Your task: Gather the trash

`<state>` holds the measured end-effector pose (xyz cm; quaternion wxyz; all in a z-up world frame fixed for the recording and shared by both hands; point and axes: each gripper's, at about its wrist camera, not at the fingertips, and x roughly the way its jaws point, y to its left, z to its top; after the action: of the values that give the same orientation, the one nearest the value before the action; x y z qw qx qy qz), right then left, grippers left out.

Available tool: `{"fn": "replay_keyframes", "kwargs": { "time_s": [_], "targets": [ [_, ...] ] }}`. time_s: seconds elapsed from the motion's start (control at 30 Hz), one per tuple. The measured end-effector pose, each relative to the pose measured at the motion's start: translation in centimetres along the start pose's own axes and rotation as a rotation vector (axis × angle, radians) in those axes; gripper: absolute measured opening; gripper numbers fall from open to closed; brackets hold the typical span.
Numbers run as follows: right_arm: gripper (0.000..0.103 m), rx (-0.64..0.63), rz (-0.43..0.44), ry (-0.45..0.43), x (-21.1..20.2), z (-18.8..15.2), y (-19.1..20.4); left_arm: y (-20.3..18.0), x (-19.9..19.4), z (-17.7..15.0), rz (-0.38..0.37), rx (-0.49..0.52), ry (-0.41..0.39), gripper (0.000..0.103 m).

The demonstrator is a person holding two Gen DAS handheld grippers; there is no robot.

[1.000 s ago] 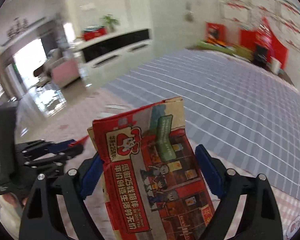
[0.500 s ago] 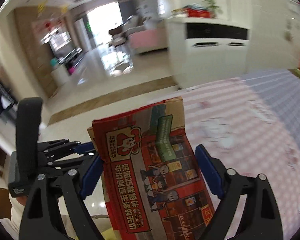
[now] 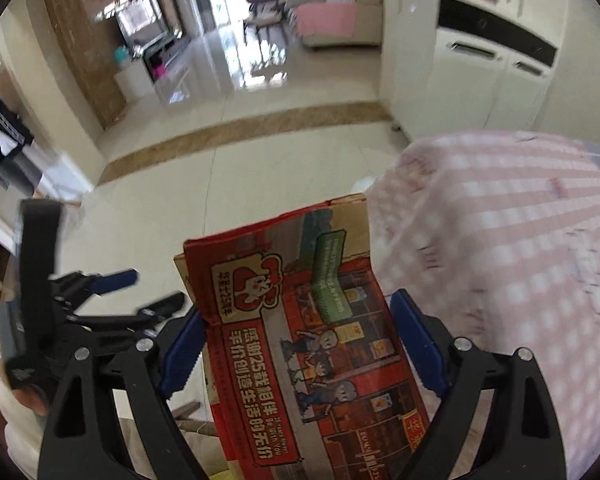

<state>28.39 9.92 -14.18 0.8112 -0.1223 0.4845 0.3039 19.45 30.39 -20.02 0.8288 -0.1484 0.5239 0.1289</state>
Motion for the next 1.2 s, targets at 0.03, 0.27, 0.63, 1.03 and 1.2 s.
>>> {"fn": "replay_keyframes", "kwargs": {
  "time_s": [0.03, 0.27, 0.63, 1.03, 1.2],
  "targets": [
    [0.087, -0.005, 0.002, 0.024, 1.3, 0.0, 0.3, 0.9, 0.1, -0.3, 0.018, -0.013, 0.002, 0.075],
    [0.089, -0.115, -0.041, 0.226, 10.6, 1.5, 3.4, 4.9, 0.4, -2.2, 0.064, -0.103, 0.048, 0.075],
    [0.089, -0.072, 0.063, 0.254, 8.7, 0.7, 1.6, 2.1, -0.3, -1.6, 0.024, -0.074, 0.010, 0.075],
    [0.089, -0.026, 0.030, 0.099, 0.5, -2.0, -0.1, -2.6, -6.2, -2.4, 0.018, -0.025, -0.116, 0.075],
    [0.089, 0.045, -0.040, -0.084, -7.7, -4.0, -2.7, -6.6, -10.7, -2.9, 0.063, 0.031, -0.249, 0.075]
  ]
}}
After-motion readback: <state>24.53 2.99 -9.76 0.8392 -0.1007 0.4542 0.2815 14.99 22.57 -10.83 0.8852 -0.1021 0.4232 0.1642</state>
